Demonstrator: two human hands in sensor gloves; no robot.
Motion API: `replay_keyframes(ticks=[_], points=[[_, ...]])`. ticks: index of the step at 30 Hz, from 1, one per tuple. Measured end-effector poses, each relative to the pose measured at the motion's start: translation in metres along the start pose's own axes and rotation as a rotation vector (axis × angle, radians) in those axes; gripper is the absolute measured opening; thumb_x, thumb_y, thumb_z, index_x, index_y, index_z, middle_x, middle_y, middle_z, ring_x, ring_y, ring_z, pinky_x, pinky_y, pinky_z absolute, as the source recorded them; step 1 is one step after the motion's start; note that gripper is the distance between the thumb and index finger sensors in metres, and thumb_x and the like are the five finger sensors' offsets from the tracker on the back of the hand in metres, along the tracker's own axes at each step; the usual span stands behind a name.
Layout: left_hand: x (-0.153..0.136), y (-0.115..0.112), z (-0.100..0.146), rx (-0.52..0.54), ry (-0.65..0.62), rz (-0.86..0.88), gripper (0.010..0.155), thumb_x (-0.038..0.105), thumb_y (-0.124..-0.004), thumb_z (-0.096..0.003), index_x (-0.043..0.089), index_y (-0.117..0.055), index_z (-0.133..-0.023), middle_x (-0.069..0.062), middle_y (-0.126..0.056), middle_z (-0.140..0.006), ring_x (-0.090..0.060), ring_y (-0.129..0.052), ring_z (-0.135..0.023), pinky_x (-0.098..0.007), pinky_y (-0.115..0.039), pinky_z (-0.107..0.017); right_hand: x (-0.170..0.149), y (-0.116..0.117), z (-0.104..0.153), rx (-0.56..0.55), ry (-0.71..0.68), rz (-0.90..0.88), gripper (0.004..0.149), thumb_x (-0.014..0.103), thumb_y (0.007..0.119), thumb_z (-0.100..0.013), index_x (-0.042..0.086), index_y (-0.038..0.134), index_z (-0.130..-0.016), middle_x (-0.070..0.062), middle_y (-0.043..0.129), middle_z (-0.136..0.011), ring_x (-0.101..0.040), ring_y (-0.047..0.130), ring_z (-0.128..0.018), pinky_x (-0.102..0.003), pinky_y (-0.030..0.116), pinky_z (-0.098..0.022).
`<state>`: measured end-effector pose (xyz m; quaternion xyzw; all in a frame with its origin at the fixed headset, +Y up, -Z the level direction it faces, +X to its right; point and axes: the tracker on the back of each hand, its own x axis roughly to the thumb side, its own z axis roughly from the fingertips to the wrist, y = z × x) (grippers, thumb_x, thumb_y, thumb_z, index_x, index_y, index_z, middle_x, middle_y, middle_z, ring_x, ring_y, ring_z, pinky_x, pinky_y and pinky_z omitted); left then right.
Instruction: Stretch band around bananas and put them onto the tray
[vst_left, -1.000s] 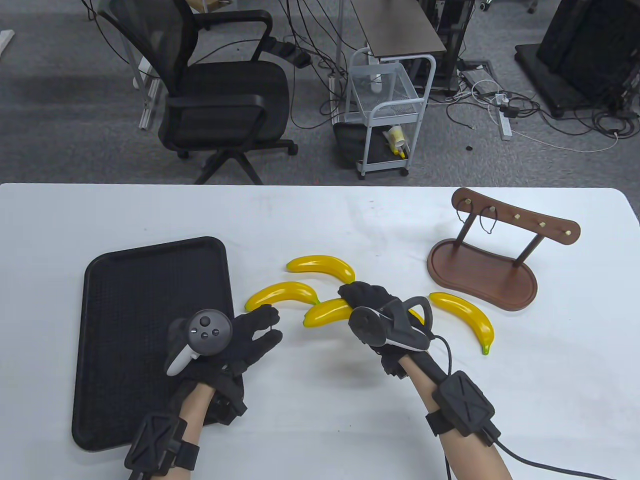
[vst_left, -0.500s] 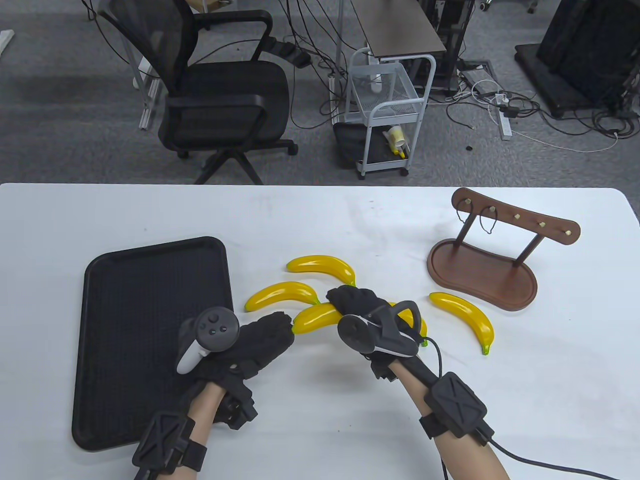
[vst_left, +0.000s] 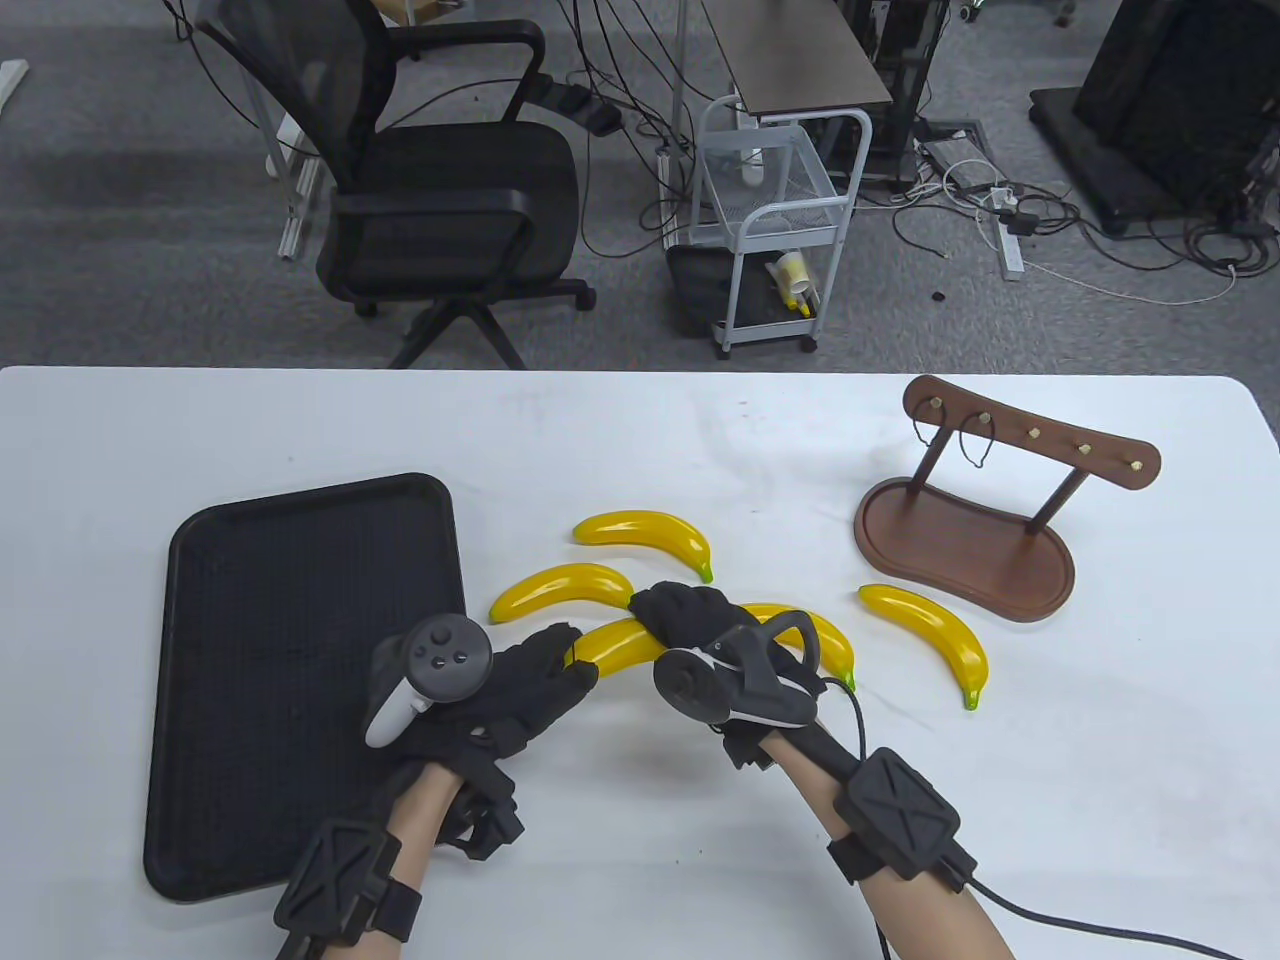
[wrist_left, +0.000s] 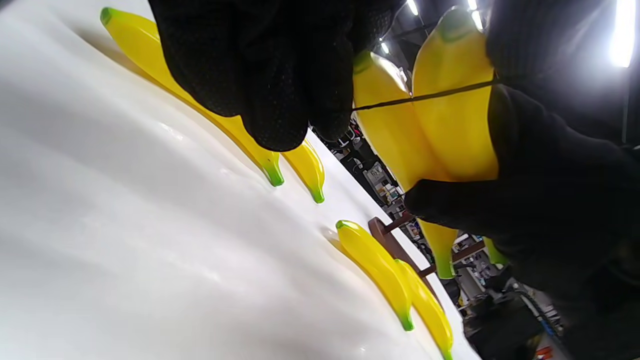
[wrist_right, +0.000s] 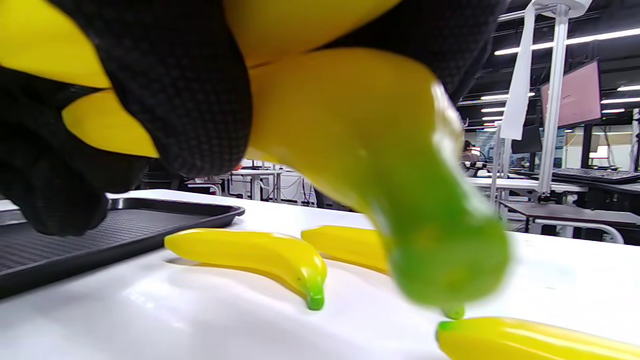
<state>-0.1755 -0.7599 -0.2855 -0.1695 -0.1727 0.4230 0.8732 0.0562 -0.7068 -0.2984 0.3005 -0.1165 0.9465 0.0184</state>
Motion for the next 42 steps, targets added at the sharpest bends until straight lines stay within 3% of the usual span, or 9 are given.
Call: replay_keyframes(ticks=[16, 26, 34, 42], points=[[0.001, -0.001, 0.002, -0.056, -0.023, 0.096, 0.085, 0.062, -0.063, -0.0603, 0.001, -0.048, -0.117, -0.02, -0.07, -0.115, -0.042, -0.084, -0.099, -0.059, -0.064, -0.076, 0.023, -0.002, 0.003, -0.023, -0.092, -0.07, 0.072, 0.029, 0.095, -0.042, 0.016, 0.061, -0.103, -0.009, 0.076, -0.102, -0.036, 0.091, -0.082, -0.047, 0.084, -0.057], [0.006, 0.004, 0.005, 0.005, -0.018, 0.067, 0.081, 0.062, -0.067, -0.0624, 0.005, -0.047, -0.118, -0.018, -0.068, -0.117, -0.04, -0.082, -0.1, -0.057, -0.063, -0.078, 0.013, -0.002, 0.002, 0.008, -0.093, -0.149, 0.073, 0.033, 0.088, -0.047, 0.018, 0.052, -0.108, -0.009, 0.067, -0.107, -0.036, 0.081, -0.089, -0.049, 0.078, -0.062], [0.009, 0.018, 0.013, 0.072, -0.035, 0.019, 0.081, 0.061, -0.069, -0.0612, 0.009, -0.046, -0.118, -0.015, -0.065, -0.119, -0.039, -0.079, -0.102, -0.056, -0.061, -0.079, -0.009, -0.006, 0.0, 0.059, -0.069, -0.364, 0.078, 0.046, 0.082, -0.049, 0.017, 0.046, -0.112, -0.012, 0.059, -0.113, -0.041, 0.074, -0.096, -0.055, 0.072, -0.064], [0.017, 0.026, 0.02, 0.119, -0.083, -0.054, 0.081, 0.062, -0.071, -0.0589, 0.014, -0.044, -0.118, -0.011, -0.062, -0.121, -0.036, -0.077, -0.105, -0.053, -0.061, -0.081, -0.032, 0.0, -0.001, 0.123, -0.021, -0.693, 0.084, 0.054, 0.077, -0.049, 0.013, 0.041, -0.114, -0.017, 0.054, -0.115, -0.045, 0.07, -0.097, -0.057, 0.071, -0.064]])
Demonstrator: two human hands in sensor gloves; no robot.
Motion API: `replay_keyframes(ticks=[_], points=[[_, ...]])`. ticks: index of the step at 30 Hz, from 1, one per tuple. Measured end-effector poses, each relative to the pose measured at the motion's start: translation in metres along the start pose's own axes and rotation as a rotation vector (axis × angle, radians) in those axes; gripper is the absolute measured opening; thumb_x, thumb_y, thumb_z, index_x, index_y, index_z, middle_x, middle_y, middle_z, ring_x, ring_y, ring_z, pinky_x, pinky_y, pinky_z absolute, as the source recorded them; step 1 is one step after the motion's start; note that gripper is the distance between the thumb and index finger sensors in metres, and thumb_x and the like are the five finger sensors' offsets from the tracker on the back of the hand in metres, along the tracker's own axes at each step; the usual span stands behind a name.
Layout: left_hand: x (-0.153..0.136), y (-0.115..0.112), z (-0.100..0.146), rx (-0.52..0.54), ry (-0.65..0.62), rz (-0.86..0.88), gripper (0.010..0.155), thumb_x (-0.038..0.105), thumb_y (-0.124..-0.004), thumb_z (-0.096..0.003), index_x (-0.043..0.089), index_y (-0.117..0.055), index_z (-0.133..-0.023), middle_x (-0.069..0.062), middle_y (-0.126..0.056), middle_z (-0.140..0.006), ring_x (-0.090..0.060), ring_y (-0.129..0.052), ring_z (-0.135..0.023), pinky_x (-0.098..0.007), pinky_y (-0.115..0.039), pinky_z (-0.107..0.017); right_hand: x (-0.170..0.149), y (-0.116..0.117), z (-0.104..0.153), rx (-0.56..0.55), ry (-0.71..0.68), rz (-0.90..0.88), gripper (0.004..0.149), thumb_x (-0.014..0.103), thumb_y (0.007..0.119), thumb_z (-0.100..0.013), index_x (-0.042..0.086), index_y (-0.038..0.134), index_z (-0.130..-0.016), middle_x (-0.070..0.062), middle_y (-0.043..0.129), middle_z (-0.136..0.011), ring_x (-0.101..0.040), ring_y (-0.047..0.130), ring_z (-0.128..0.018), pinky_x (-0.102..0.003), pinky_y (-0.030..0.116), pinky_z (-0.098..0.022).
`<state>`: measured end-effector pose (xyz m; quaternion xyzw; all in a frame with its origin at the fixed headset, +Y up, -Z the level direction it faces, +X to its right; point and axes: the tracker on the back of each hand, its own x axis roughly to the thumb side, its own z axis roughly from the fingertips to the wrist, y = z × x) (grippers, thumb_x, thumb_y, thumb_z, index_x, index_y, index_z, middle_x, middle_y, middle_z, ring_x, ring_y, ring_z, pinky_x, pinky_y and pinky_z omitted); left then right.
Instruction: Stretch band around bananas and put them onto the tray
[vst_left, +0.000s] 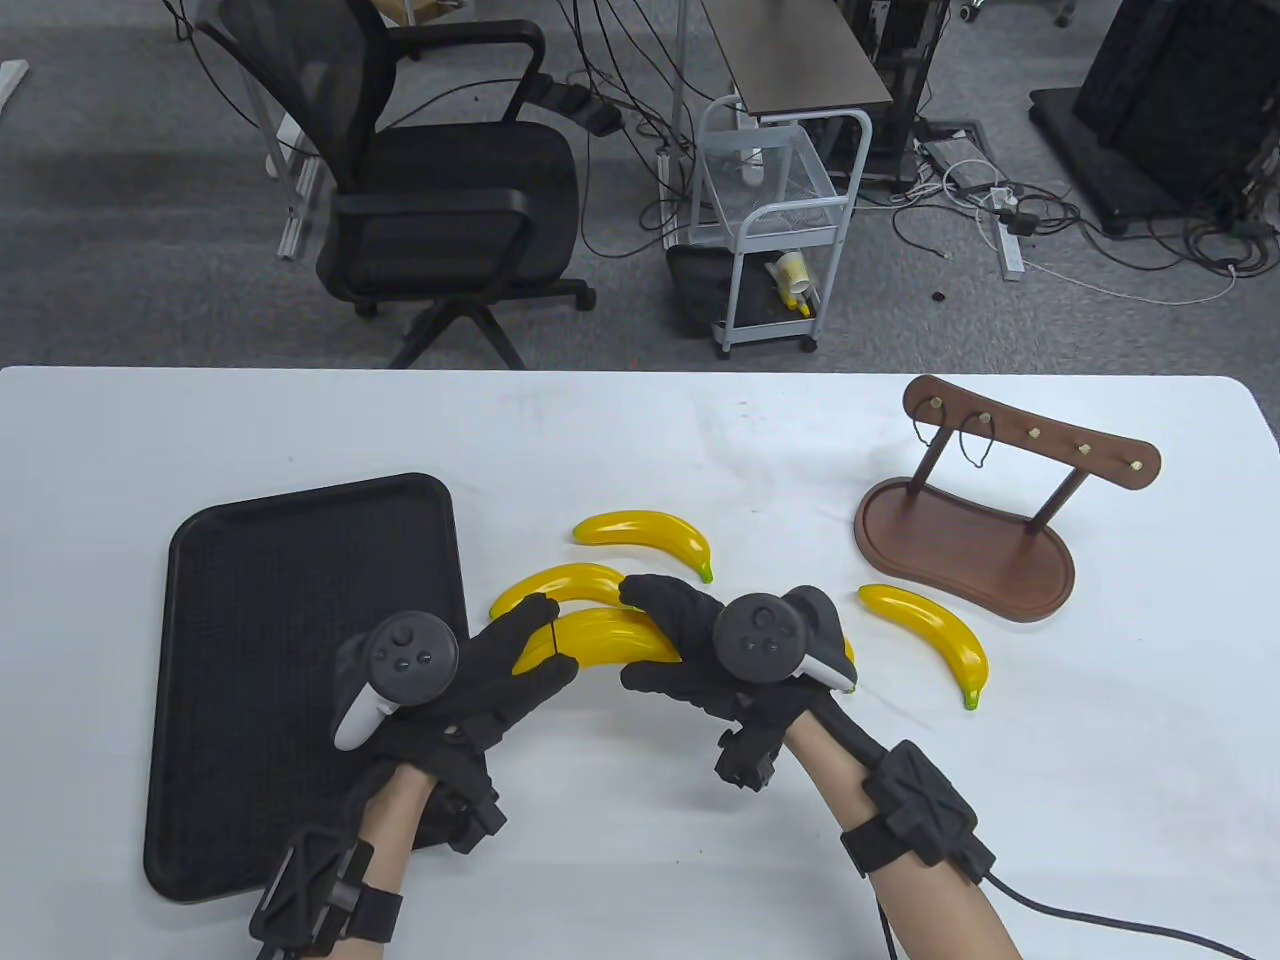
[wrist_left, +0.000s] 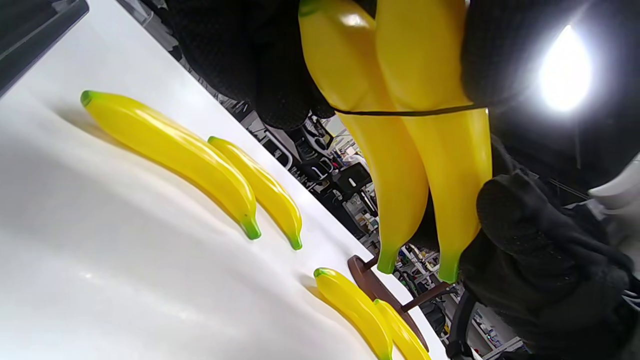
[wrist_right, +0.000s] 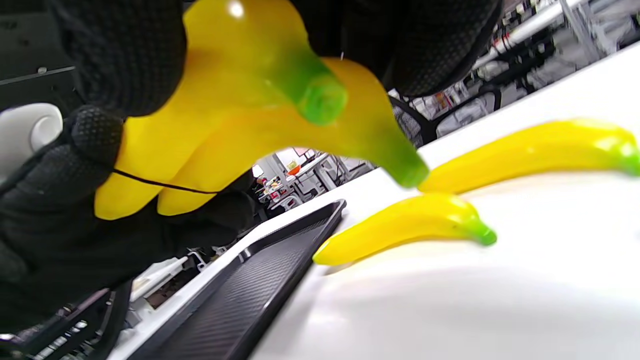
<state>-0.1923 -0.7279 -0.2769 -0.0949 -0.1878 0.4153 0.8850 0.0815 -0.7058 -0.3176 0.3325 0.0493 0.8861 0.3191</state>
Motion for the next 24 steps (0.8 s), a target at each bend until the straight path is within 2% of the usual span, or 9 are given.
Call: replay_keyframes(ticks=[4, 6, 13, 17, 24], points=[[0.005, 0.001, 0.002, 0.009, -0.028, -0.039, 0.08, 0.061, -0.072, -0.0576, 0.016, -0.044, -0.118, -0.009, -0.061, -0.122, -0.035, -0.076, -0.106, -0.052, -0.06, -0.082, -0.009, 0.003, -0.002, 0.028, 0.012, -0.166, 0.088, 0.056, 0.076, -0.049, 0.011, 0.038, -0.115, -0.019, 0.05, -0.116, -0.048, 0.068, -0.097, -0.059, 0.07, -0.063], [0.006, 0.0, 0.002, 0.008, -0.037, -0.052, 0.081, 0.061, -0.072, -0.0572, 0.017, -0.044, -0.118, -0.008, -0.06, -0.122, -0.033, -0.076, -0.106, -0.052, -0.06, -0.082, -0.012, 0.005, -0.002, 0.039, 0.013, -0.193, 0.091, 0.058, 0.075, -0.049, 0.01, 0.037, -0.115, -0.02, 0.049, -0.116, -0.049, 0.069, -0.097, -0.059, 0.07, -0.063], [0.009, -0.002, 0.001, 0.007, -0.041, -0.074, 0.08, 0.061, -0.073, -0.0563, 0.018, -0.044, -0.117, -0.006, -0.06, -0.122, -0.032, -0.075, -0.107, -0.051, -0.06, -0.083, -0.015, 0.012, -0.003, 0.067, 0.009, -0.183, 0.094, 0.062, 0.074, -0.046, 0.01, 0.037, -0.115, -0.019, 0.051, -0.116, -0.047, 0.073, -0.093, -0.058, 0.073, -0.061], [0.008, -0.004, 0.001, 0.002, -0.032, -0.081, 0.081, 0.062, -0.073, -0.0559, 0.019, -0.044, -0.117, -0.006, -0.06, -0.122, -0.032, -0.076, -0.107, -0.051, -0.06, -0.083, -0.012, 0.014, -0.003, 0.033, 0.002, -0.128, 0.088, 0.06, 0.074, -0.047, 0.01, 0.044, -0.113, -0.017, 0.059, -0.112, -0.044, 0.078, -0.088, -0.056, 0.075, -0.058], [0.008, -0.005, 0.0, -0.02, -0.02, -0.104, 0.08, 0.062, -0.073, -0.0555, 0.02, -0.045, -0.117, -0.005, -0.061, -0.122, -0.034, -0.076, -0.106, -0.052, -0.06, -0.082, -0.011, 0.014, -0.003, 0.006, -0.012, -0.119, 0.084, 0.057, 0.077, -0.049, 0.01, 0.049, -0.112, -0.018, 0.063, -0.11, -0.044, 0.079, -0.085, -0.057, 0.074, -0.058]])
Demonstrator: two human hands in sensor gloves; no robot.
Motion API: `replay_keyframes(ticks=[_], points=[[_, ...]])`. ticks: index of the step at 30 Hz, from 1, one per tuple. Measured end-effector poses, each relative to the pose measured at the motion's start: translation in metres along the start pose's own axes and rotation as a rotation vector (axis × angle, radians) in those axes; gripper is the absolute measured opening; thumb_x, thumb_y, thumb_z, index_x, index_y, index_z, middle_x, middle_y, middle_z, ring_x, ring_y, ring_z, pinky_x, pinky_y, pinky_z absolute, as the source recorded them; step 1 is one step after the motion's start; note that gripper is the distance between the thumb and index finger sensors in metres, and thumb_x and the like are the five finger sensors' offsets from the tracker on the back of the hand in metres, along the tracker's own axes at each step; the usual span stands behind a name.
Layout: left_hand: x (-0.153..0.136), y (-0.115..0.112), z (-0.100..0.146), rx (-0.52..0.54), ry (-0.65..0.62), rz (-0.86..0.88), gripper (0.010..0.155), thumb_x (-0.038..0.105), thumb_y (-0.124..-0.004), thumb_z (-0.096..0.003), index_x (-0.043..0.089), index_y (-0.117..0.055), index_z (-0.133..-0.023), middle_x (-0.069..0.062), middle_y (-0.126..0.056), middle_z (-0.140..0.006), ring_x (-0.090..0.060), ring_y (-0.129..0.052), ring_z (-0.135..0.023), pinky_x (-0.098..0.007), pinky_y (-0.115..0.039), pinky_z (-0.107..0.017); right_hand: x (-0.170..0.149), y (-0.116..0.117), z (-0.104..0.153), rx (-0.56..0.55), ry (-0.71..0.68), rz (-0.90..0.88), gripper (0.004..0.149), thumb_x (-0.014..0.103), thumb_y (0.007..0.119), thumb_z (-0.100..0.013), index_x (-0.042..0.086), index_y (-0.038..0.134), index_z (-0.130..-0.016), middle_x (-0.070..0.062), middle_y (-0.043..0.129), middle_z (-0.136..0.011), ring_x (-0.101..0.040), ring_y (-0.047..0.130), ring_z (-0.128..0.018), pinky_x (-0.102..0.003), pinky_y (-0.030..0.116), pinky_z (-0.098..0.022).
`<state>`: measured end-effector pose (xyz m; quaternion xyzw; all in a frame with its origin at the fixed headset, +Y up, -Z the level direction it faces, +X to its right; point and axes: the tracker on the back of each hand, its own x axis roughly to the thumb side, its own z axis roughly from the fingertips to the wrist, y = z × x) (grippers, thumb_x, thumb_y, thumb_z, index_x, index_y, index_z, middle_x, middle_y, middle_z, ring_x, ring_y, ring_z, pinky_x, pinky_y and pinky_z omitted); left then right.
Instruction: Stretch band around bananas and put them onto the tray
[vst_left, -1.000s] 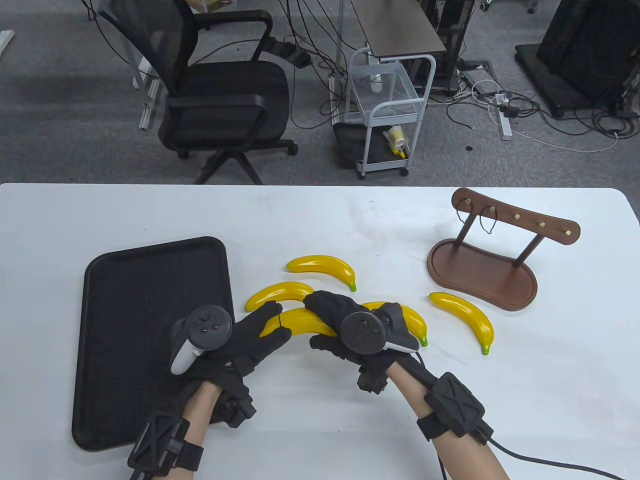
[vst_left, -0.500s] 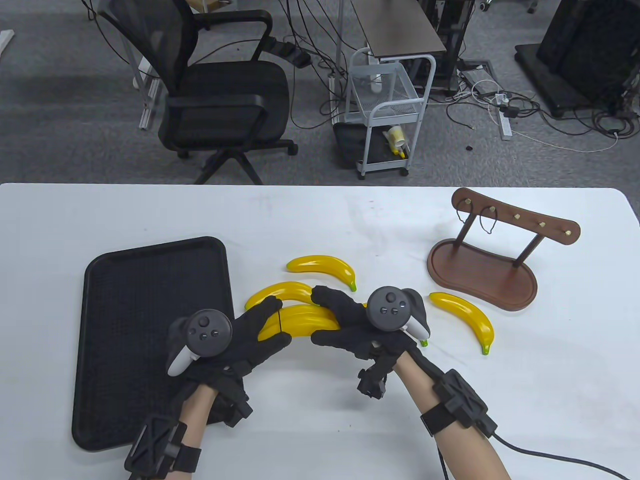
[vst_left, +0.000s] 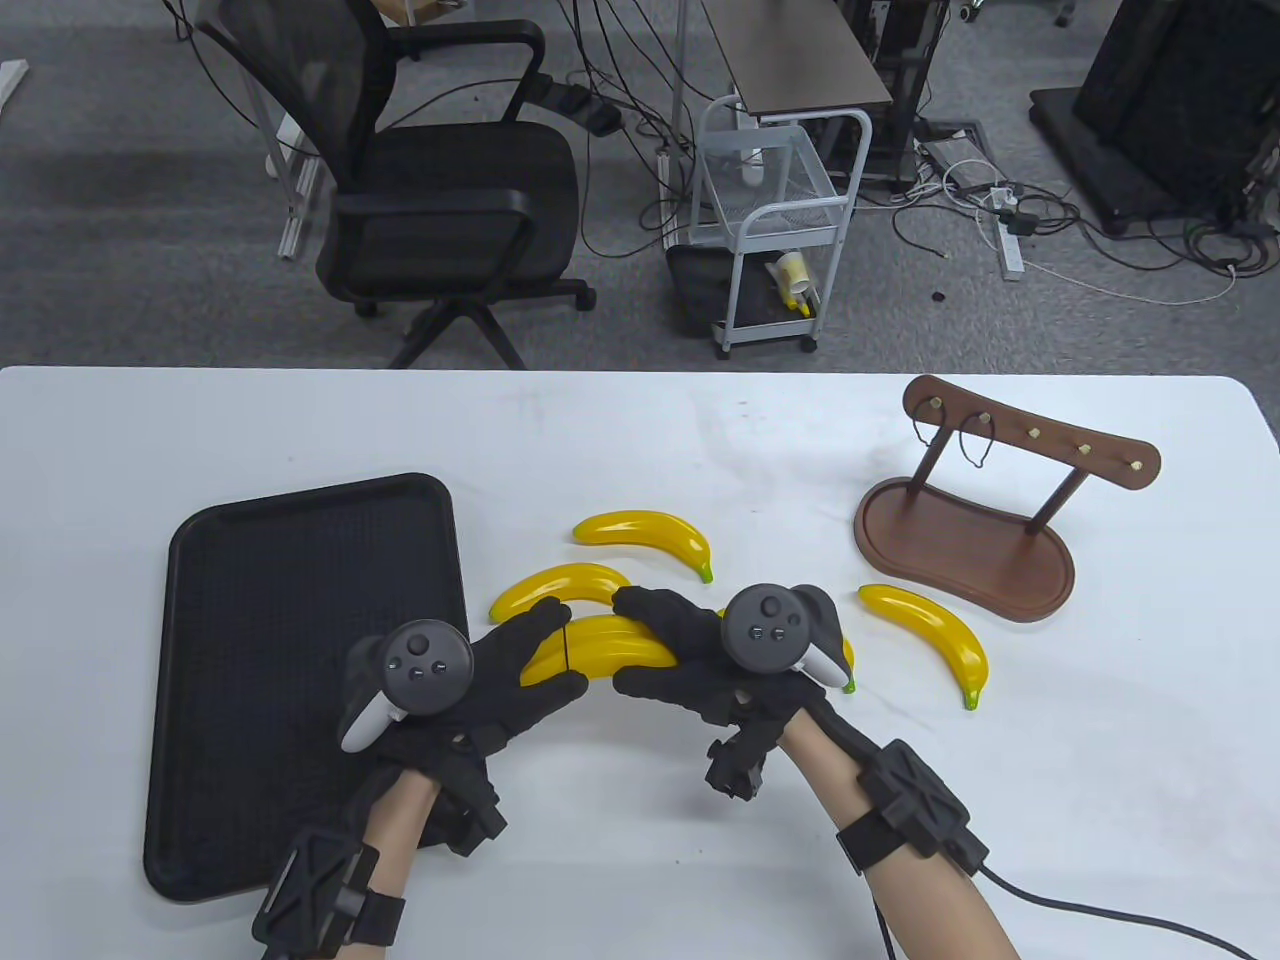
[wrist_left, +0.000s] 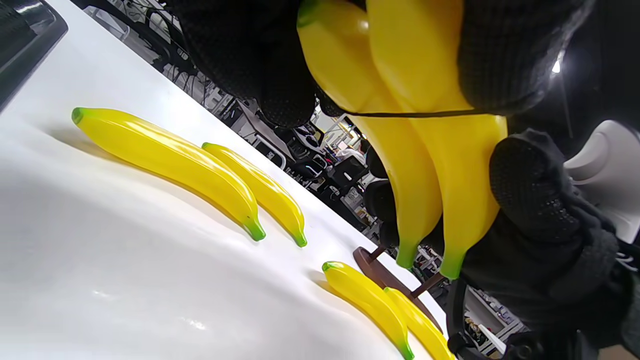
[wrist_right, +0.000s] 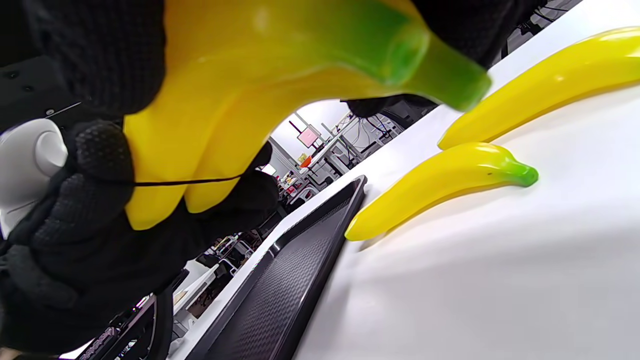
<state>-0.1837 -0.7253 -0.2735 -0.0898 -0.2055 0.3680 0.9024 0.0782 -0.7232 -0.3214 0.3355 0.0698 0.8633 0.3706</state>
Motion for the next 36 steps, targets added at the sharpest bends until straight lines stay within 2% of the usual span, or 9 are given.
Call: replay_keyframes(ticks=[11, 31, 36], points=[[0.005, -0.005, -0.001, -0.02, 0.001, -0.111, 0.081, 0.062, -0.074, -0.0545, 0.02, -0.044, -0.118, -0.006, -0.062, -0.122, -0.035, -0.075, -0.107, -0.053, -0.059, -0.082, 0.009, 0.001, 0.0, 0.018, -0.052, 0.087, 0.081, 0.053, 0.081, -0.048, 0.01, 0.052, -0.111, -0.018, 0.062, -0.111, -0.045, 0.078, -0.086, -0.059, 0.072, -0.06], [0.005, -0.012, -0.002, -0.033, -0.014, -0.091, 0.08, 0.063, -0.075, -0.0527, 0.028, -0.043, -0.117, -0.001, -0.057, -0.123, -0.031, -0.073, -0.107, -0.05, -0.059, -0.084, 0.014, 0.015, -0.002, 0.073, -0.066, 0.116, 0.082, 0.051, 0.079, -0.049, 0.011, 0.046, -0.113, -0.017, 0.057, -0.114, -0.046, 0.074, -0.09, -0.06, 0.07, -0.062], [0.007, -0.008, -0.002, -0.01, -0.014, -0.115, 0.079, 0.063, -0.075, -0.0524, 0.029, -0.044, -0.116, 0.001, -0.058, -0.123, -0.03, -0.074, -0.106, -0.048, -0.06, -0.084, 0.021, 0.012, -0.003, 0.082, -0.066, 0.188, 0.083, 0.053, 0.077, -0.051, 0.01, 0.044, -0.114, -0.019, 0.054, -0.115, -0.047, 0.07, -0.094, -0.061, 0.069, -0.063]])
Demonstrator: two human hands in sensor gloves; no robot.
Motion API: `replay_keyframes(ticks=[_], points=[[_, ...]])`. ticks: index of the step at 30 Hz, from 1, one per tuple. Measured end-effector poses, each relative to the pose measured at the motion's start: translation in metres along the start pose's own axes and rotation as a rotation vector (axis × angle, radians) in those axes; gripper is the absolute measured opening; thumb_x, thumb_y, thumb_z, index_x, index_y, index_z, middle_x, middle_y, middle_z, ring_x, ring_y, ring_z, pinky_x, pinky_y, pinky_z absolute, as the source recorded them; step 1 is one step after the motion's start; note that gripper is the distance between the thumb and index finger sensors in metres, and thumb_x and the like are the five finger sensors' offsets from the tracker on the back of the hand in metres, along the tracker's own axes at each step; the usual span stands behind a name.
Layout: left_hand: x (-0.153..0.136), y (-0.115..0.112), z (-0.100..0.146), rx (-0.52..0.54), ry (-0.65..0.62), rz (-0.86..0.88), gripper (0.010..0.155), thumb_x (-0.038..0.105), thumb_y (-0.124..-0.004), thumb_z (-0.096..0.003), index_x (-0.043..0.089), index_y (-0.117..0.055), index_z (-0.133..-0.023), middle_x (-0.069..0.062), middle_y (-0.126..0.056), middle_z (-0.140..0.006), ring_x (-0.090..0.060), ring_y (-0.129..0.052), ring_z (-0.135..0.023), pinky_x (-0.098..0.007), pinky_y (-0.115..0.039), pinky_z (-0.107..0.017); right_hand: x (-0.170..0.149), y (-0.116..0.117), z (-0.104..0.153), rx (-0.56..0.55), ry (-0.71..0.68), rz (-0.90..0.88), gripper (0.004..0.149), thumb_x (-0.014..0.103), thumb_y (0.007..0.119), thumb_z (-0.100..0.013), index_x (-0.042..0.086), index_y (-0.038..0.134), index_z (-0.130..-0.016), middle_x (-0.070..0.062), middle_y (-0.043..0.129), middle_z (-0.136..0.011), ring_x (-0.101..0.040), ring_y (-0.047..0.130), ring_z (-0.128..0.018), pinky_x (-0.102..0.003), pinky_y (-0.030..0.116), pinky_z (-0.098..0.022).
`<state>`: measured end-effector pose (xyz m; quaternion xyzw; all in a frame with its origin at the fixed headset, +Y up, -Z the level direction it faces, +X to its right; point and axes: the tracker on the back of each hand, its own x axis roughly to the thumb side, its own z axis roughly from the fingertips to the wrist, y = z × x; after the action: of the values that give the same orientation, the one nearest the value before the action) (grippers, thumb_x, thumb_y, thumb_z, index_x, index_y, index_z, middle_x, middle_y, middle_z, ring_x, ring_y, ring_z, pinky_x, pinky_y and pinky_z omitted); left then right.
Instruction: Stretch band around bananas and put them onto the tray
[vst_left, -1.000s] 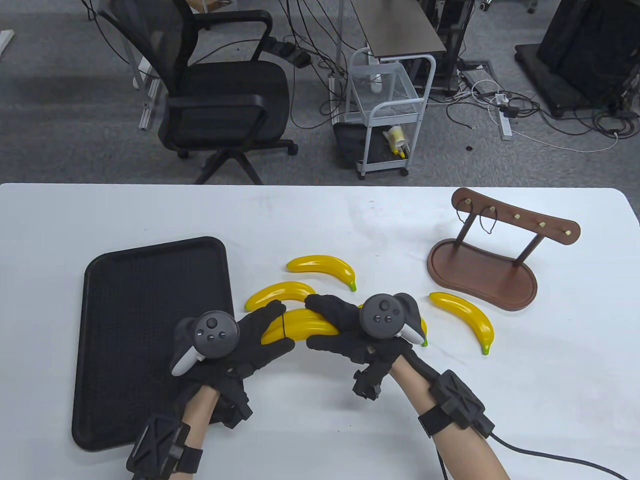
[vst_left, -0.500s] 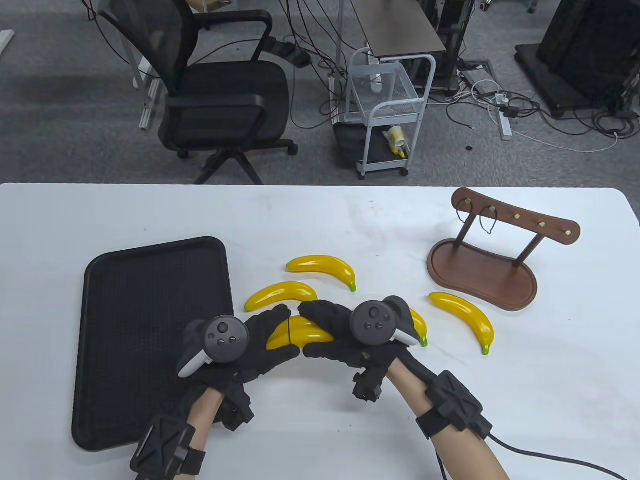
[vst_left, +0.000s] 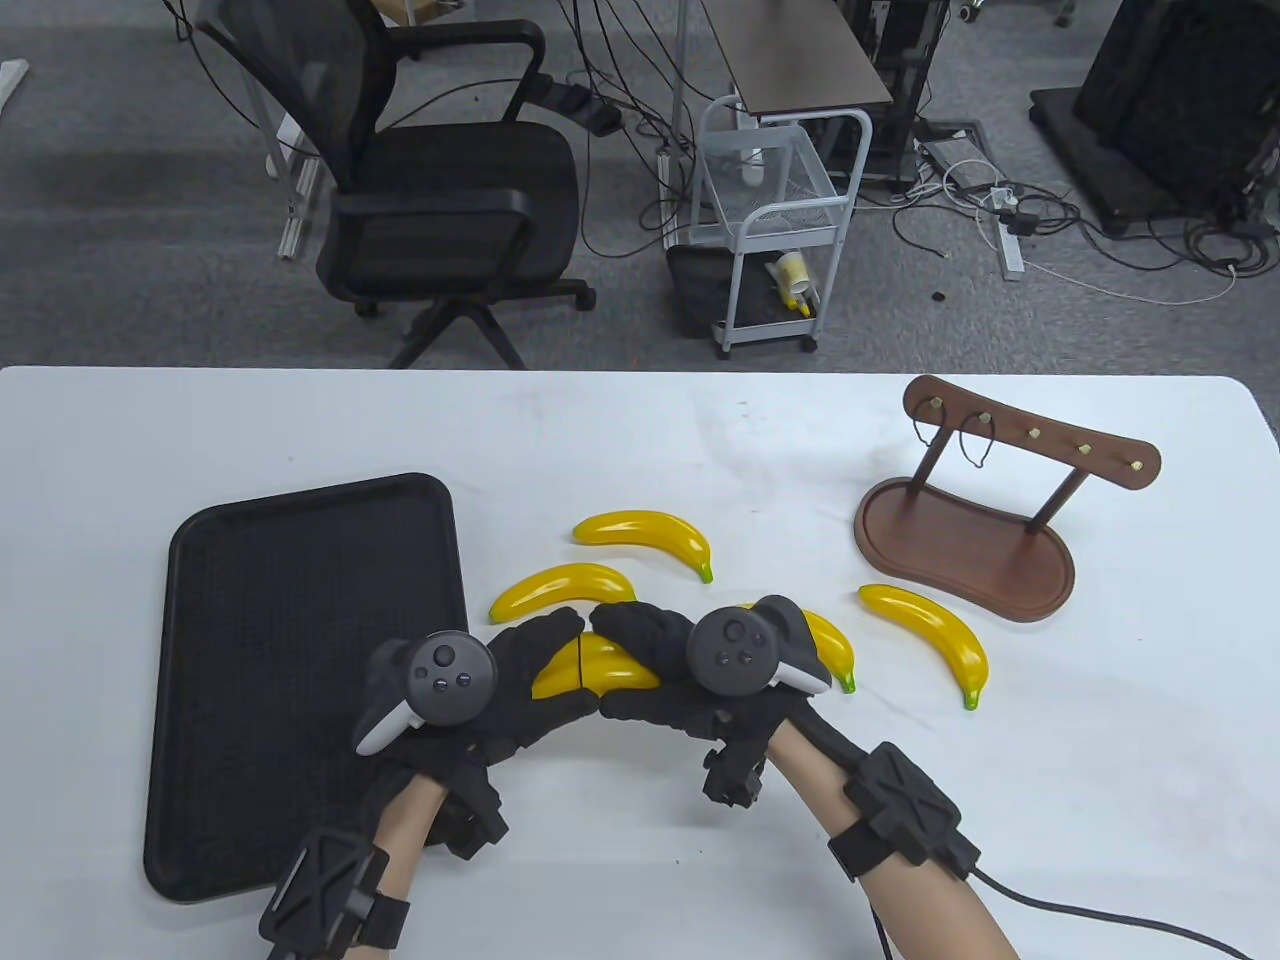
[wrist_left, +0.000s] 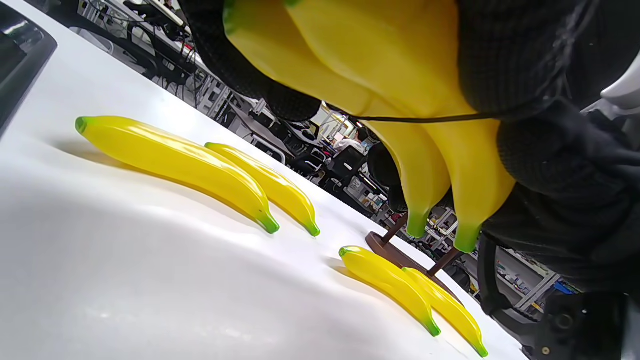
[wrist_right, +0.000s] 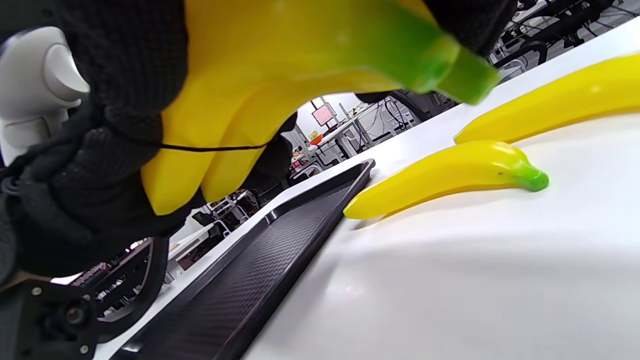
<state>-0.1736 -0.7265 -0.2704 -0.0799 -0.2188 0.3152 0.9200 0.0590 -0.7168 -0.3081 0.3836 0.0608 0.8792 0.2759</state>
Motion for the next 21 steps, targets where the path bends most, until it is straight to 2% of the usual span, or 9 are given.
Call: replay_keyframes(ticks=[8, 15, 17, 21], points=[[0.003, 0.0, 0.001, 0.032, 0.029, -0.085, 0.081, 0.064, -0.076, -0.0519, 0.027, -0.044, -0.116, 0.0, -0.059, -0.122, -0.029, -0.074, -0.105, -0.048, -0.06, -0.083, 0.004, 0.004, 0.0, 0.002, 0.004, 0.048, 0.095, 0.065, 0.072, -0.047, 0.007, 0.04, -0.116, -0.023, 0.049, -0.117, -0.053, 0.063, -0.099, -0.065, 0.066, -0.064], [0.01, -0.002, 0.001, 0.062, 0.044, -0.118, 0.081, 0.065, -0.075, -0.0536, 0.024, -0.043, -0.117, -0.003, -0.059, -0.121, -0.03, -0.076, -0.104, -0.049, -0.062, -0.082, 0.009, 0.006, 0.0, -0.063, 0.025, 0.109, 0.101, 0.072, 0.067, -0.044, 0.006, 0.042, -0.115, -0.023, 0.051, -0.117, -0.054, 0.064, -0.098, -0.066, 0.066, -0.063], [0.011, -0.002, 0.001, 0.063, 0.045, -0.117, 0.082, 0.064, -0.075, -0.0534, 0.023, -0.044, -0.117, -0.004, -0.06, -0.121, -0.031, -0.077, -0.103, -0.049, -0.062, -0.082, 0.01, 0.008, 0.0, -0.071, 0.021, 0.123, 0.102, 0.076, 0.063, -0.043, 0.005, 0.043, -0.115, -0.023, 0.052, -0.116, -0.055, 0.066, -0.097, -0.066, 0.067, -0.062], [0.011, -0.002, 0.001, 0.069, 0.041, -0.115, 0.082, 0.064, -0.076, -0.0533, 0.021, -0.046, -0.117, -0.006, -0.062, -0.12, -0.031, -0.078, -0.102, -0.049, -0.064, -0.081, 0.012, 0.009, -0.001, -0.09, 0.025, 0.147, 0.103, 0.076, 0.063, -0.043, 0.005, 0.044, -0.114, -0.022, 0.055, -0.115, -0.053, 0.069, -0.095, -0.066, 0.068, -0.061]])
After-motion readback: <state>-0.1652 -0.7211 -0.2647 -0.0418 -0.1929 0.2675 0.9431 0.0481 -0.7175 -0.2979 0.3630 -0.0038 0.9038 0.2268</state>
